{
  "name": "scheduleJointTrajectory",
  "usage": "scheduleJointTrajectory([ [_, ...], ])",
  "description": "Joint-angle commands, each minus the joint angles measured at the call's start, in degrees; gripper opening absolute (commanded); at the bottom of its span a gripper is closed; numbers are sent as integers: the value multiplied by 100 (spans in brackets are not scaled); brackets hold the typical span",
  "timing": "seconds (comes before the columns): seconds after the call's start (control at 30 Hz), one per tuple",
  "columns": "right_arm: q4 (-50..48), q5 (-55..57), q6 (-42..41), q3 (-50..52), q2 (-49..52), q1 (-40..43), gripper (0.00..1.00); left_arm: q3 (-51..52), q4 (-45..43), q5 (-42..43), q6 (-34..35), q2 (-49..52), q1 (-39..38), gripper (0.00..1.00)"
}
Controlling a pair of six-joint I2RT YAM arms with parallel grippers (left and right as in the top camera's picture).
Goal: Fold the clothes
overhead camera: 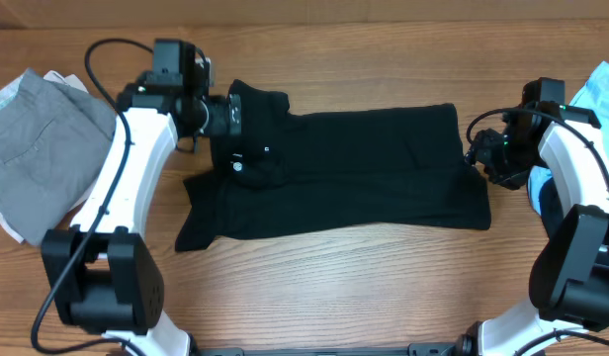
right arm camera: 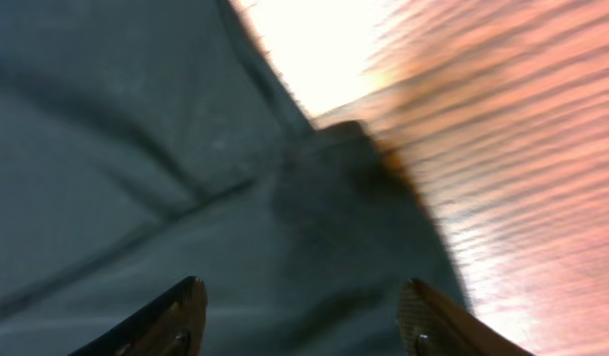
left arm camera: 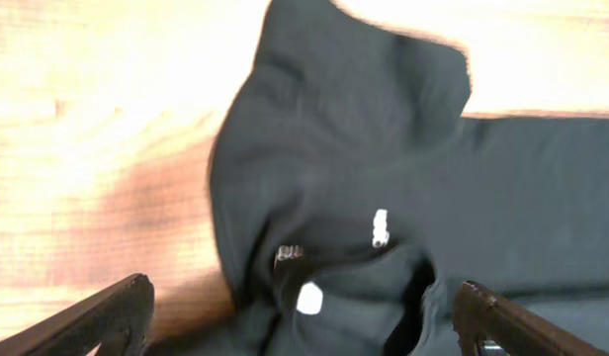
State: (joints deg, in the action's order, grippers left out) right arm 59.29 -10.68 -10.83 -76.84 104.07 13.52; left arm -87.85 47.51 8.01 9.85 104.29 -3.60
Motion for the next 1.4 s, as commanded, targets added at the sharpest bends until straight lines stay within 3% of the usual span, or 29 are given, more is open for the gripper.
scheduleJointTrajectory([
  [0.0, -63, -494, 256, -92, -122, 37, 68, -719, -122, 691, -380, 953, 227, 97],
  [0.1, -57, -487, 256, -92, -122, 37, 68, -1172, -365, 859, -581, 1738, 273, 96],
  [0.17, -26, -487, 254, -92, -122, 37, 68, -1325, -907, 1241, -579, 2273, 289, 89],
  [0.4, -98, -485, 256, -92, -120, 37, 68, -1325, -1801, 1410, -278, 2837, 212, 75],
  [0.57, -444, -487, 254, -92, -120, 37, 67, -1331, -1840, 1414, -208, 2920, 175, 16],
  [0.6, -546, -490, 254, -92, -120, 37, 67, -1335, -1840, 1434, -188, 2909, 175, 7],
  [0.63, -710, -490, 256, -92, -120, 37, 69, -1370, -1816, 1499, -144, 2872, 186, 4],
  [0.9, -1488, -496, 544, -262, 127, 31, 83, -1438, -1484, 1628, 291, 2361, 219, 4],
  [1.13, -1786, -505, 833, -1384, 1399, -199, 93, -1436, -901, 1711, 304, 2159, 190, 4],
  [1.37, -2752, -407, 787, -1565, 2048, -496, 93, -1434, -704, 1707, 297, 2159, 170, 4],
])
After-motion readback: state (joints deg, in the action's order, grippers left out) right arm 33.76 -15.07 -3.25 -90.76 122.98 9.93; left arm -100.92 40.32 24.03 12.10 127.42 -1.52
